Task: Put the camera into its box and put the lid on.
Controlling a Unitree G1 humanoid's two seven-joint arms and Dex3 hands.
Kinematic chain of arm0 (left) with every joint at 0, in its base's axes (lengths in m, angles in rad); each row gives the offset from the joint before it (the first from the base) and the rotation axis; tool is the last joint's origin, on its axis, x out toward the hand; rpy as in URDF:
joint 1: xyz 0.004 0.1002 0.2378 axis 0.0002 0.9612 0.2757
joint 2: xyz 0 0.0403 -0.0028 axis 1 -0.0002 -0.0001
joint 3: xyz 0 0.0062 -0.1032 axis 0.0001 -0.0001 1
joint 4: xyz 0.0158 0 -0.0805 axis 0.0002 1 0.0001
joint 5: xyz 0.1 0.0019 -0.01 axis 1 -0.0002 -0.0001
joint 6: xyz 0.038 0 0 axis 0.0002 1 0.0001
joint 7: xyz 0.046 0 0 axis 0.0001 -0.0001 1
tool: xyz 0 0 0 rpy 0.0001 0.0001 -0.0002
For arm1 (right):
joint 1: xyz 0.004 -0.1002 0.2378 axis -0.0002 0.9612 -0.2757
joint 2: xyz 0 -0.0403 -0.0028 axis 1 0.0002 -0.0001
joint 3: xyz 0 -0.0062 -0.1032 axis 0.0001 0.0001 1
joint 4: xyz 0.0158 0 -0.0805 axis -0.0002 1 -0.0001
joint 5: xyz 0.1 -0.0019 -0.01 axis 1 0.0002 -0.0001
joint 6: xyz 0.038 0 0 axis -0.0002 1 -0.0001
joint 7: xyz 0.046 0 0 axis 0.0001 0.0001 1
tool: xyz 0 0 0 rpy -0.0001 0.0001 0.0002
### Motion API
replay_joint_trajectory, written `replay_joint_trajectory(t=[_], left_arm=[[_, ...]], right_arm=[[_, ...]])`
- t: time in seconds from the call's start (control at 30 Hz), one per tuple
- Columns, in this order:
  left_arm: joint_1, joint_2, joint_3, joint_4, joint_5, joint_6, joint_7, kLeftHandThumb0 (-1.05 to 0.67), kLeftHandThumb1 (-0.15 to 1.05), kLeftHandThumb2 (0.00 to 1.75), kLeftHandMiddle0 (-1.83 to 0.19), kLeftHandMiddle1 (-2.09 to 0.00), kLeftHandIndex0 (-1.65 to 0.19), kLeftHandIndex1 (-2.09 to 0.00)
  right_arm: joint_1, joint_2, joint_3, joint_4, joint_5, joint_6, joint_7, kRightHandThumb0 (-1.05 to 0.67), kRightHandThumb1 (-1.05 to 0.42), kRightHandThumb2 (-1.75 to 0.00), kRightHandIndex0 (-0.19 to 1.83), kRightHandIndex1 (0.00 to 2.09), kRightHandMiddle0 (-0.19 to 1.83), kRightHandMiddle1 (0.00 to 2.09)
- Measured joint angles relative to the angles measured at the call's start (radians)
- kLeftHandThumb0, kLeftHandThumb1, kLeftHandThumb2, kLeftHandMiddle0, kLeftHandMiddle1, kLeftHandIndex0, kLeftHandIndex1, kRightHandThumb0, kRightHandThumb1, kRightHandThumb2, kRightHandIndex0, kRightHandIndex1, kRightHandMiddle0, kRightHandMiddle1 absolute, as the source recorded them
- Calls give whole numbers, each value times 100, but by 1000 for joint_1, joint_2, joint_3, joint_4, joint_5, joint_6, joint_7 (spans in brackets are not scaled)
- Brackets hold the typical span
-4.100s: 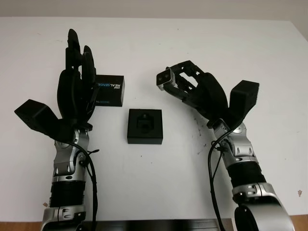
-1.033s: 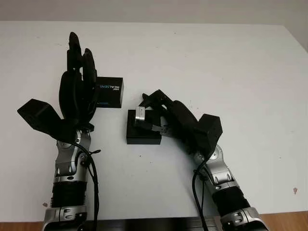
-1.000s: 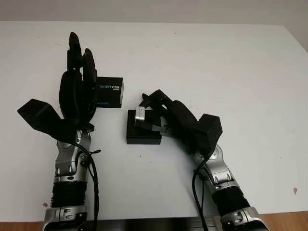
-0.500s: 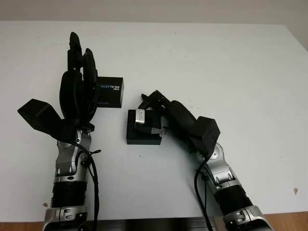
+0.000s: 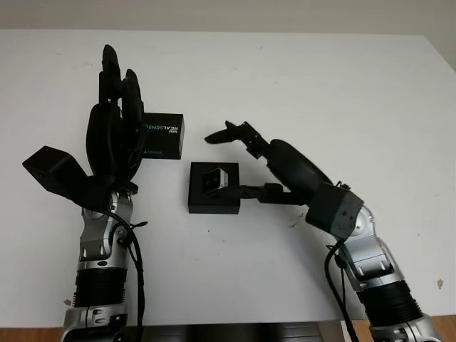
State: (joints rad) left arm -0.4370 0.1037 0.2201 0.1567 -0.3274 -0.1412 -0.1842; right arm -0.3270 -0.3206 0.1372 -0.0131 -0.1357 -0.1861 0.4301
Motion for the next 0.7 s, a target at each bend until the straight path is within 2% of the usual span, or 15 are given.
replay_joint_trajectory(t=[0.33, 0.47, 0.53, 0.57, 0.63, 0.7], left_arm=[[0, 0, 0, -4, 1, 5, 0, -71, 105, 49, 19, 0, 19, 0], [0, 1, 0, -4, 3, 5, 0, -71, 105, 49, 19, 0, 19, 0], [0, 1, 0, -4, 6, 5, 0, -71, 105, 49, 19, 0, 19, 0], [0, 1, 0, -4, 6, 5, 0, -72, 105, 49, 19, 0, 19, 0], [0, 1, 0, -4, 6, 5, 0, -71, 105, 50, 19, 0, 19, 0], [0, 1, 0, -4, 8, 5, 1, -72, 105, 50, 19, 0, 19, 0]], right_arm=[[27, -41, -32, -53, -12, -75, -19, -49, -104, -6, -9, 7, 12, 30], [28, -71, -31, -52, -143, -170, -102, -54, -100, -4, 14, 18, 19, 32], [27, -74, -27, -53, -228, -180, -153, -59, -98, -5, 25, 25, 19, 40], [24, -75, -23, -53, -274, -180, -174, -61, -97, -5, 26, 34, 11, 60], [18, -83, -10, -63, -354, -180, -198, -62, -96, -5, 23, 47, 8, 83], [13, -86, 7, -87, -417, -178, -217, -65, -93, -4, 23, 52, 13, 92]])
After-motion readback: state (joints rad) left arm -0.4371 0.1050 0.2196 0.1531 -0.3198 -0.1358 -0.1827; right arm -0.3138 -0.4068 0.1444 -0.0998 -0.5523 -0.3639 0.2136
